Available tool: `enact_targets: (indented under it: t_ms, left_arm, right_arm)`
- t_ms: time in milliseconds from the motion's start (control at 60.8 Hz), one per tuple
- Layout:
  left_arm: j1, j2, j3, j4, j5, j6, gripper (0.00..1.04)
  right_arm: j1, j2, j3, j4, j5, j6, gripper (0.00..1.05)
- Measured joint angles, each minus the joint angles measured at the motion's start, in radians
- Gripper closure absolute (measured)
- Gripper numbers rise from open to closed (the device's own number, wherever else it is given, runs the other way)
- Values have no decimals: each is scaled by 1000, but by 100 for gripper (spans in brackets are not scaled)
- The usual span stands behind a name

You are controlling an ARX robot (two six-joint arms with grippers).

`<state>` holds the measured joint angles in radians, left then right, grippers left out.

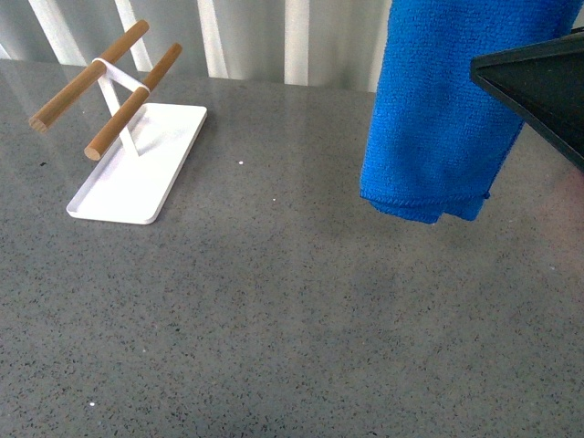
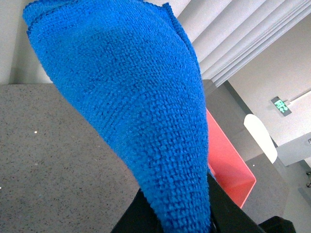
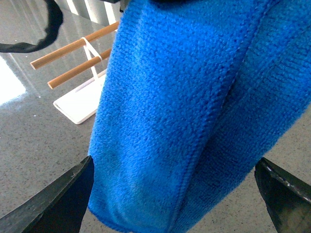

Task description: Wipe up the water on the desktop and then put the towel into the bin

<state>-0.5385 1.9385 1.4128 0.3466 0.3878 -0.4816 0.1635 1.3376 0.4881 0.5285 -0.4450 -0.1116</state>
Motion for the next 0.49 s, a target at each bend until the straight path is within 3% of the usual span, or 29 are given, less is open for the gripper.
enact_targets:
  t_ms: [493]
  left_arm:
    - [0, -3, 4, -8, 8, -26, 98]
  right_arm:
    - [35, 142, 101, 88, -13, 33, 10]
